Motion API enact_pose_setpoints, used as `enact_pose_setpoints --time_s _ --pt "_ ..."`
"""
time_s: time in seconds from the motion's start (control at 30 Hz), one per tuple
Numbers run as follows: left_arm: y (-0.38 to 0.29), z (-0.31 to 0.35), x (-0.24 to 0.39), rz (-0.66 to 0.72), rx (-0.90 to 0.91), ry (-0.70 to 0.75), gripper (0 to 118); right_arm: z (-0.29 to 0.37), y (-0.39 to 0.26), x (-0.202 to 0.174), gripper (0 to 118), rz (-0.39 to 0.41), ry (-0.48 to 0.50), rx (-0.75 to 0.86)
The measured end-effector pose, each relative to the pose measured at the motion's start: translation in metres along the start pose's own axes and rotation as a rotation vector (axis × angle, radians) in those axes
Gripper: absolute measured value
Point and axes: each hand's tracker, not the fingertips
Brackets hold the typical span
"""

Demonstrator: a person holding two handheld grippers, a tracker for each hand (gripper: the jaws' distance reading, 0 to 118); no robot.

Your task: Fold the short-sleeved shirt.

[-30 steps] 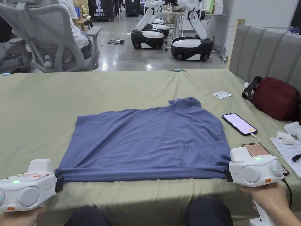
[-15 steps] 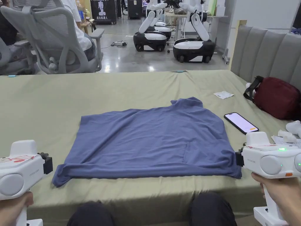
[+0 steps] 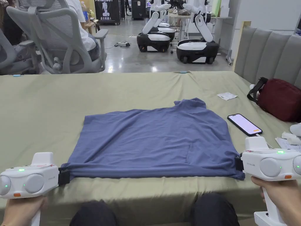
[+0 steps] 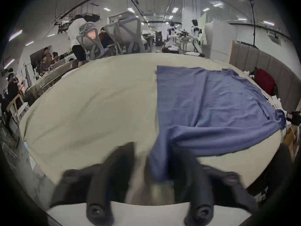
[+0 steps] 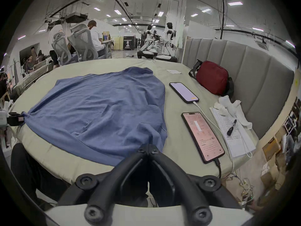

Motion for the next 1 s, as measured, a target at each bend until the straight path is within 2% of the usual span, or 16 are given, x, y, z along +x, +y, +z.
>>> enact_pose_setpoints --time_s 0.03,0.07,0.1,0.13,0.17,0.2,0.23,0.37,0.47,0.53,0.57,0.6,0.63,0.73,1.0 --pt "-0.002 -0.002 -0.001 0.015 -0.004 -0.027 8 -0.001 0.001 0.0 8 0.003 0.0 -0.005" --pt "-0.003 -0.002 -0.001 0.052 0.007 -0.082 1 -0.002 0.001 0.001 29 0.006 0.002 -0.01" --pt "-0.002 -0.003 -0.002 0.063 0.006 -0.095 1 -0.004 0.002 0.001 78 0.011 0.002 -0.014" --pt "-0.001 -0.001 0.003 0.038 0.003 -0.047 1 -0.006 0.002 0.0 110 0.019 0.007 -0.021" --pt "0.0 -0.001 0.005 0.015 0.005 -0.04 1 -0.01 0.001 0.001 118 0.025 0.011 -0.024" --pt "0.0 -0.001 0.007 0.003 0.005 -0.034 1 -0.013 0.0 0.0 110 0.03 0.012 -0.025" --pt "0.002 -0.001 0.007 0.001 0.001 -0.031 1 -0.013 0.0 -0.001 107 0.034 0.016 0.006" --pt "0.004 -0.001 0.007 0.014 -0.01 -0.023 1 -0.03 0.002 -0.003 108 0.046 -0.002 -0.068" --pt "0.003 -0.001 0.009 0.014 -0.012 -0.011 1 -0.04 -0.003 -0.003 97 0.035 0.009 -0.115" --pt "0.003 -0.001 0.01 0.012 -0.015 -0.005 1 -0.048 -0.006 -0.004 73 0.032 0.009 -0.141" --pt "0.004 -0.001 0.01 0.01 -0.017 -0.003 1 -0.047 -0.008 -0.004 51 0.023 0.028 -0.15" --pt "0.004 -0.001 0.01 0.008 -0.019 -0.003 1 -0.048 -0.01 -0.003 23 -0.003 0.072 -0.149" --pt "0.005 -0.001 0.01 0.007 -0.02 -0.002 1 -0.047 -0.01 -0.004 9 -0.025 0.084 -0.136" --pt "0.007 0.001 0.008 0.006 -0.022 -0.005 1 -0.03 -0.008 -0.013 8 0.013 0.049 -0.125" --pt "0.052 0.008 0.007 0.022 0.038 -0.031 1 -0.011 0.045 -0.004 8 0.012 0.058 0.03"
